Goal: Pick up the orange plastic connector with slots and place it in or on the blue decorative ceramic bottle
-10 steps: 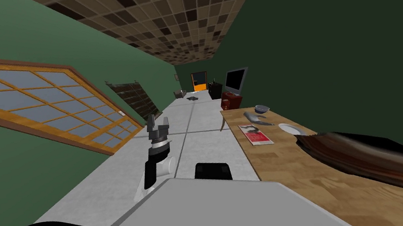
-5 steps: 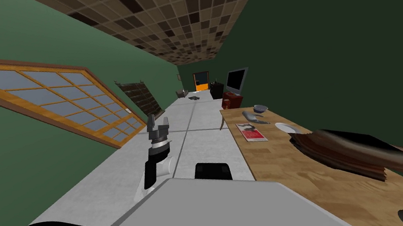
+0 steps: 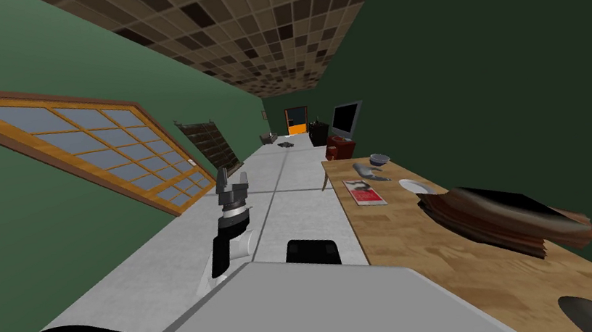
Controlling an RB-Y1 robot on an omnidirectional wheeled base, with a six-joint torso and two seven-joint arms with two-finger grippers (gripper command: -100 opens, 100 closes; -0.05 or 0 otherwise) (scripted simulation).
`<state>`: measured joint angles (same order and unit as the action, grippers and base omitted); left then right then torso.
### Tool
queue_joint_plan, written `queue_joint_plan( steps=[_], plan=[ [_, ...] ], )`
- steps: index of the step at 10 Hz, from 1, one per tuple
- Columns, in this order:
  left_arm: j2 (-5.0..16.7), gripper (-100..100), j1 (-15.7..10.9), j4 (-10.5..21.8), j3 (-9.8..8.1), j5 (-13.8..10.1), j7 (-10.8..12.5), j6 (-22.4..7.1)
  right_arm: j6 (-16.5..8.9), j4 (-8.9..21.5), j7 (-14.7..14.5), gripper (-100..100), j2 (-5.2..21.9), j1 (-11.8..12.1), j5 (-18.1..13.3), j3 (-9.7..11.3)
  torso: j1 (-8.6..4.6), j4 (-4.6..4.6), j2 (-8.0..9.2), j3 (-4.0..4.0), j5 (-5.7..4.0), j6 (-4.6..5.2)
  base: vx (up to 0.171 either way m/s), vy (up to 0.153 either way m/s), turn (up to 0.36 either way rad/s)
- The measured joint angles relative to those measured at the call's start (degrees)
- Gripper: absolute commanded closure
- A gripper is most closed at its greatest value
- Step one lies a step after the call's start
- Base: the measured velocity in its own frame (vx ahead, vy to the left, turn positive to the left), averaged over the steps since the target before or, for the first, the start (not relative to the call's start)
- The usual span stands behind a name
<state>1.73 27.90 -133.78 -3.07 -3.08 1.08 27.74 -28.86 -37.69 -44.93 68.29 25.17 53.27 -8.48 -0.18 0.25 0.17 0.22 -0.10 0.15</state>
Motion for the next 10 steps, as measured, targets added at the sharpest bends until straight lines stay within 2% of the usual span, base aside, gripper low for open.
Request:
queue_joint_plan(
  steps=[2,3,4,6,9,10],
  plan=[
    [0.00,0,0.00,0.00,0.00,0.00,0.00,0.00,0.00,0.00,0.00,-100,0.00,0.00,0.00,0.00,0.04,-0.01,-0.04,-0.03,0.01,0.00,0.000,0.000,0.000],
    [0.00,0,0.00,0.00,0.00,0.00,0.00,0.00,0.00,0.00,0.00,0,0.00,0.00,0.00,0.00,0.04,-0.01,-0.05,-0.03,0.01,0.00,0.000,0.000,0.000],
    [0.00,0,0.00,0.00,0.00,0.00,0.00,0.00,0.00,0.00,0.00,-100,0.00,0.00,0.00,0.00,0.04,-0.01,-0.05,-0.03,0.01,0.00,-0.070,0.023,0.154],
    [0.00,0,-0.01,0.00,0.01,0.00,0.00,0.00,-2.34,-1.41,1.55,-100,2.29,1.54,0.85,-0.52,0.15,0.06,0.28,0.16,0.05,-0.01,-0.105,0.024,0.108],
    [0.00,0,-0.01,0.00,0.01,0.00,0.00,0.00,-4.98,0.95,-0.76,-100,5.23,0.57,4.42,-0.72,0.17,0.05,0.24,0.14,0.06,0.00,-0.078,0.033,0.117],
    [0.00,0,-0.01,0.00,0.01,0.00,0.00,0.00,-6.29,-0.71,0.52,-100,6.47,2.18,4.61,-1.07,0.20,0.05,0.23,0.13,0.06,-0.02,-0.032,0.016,0.027]
  ],
)
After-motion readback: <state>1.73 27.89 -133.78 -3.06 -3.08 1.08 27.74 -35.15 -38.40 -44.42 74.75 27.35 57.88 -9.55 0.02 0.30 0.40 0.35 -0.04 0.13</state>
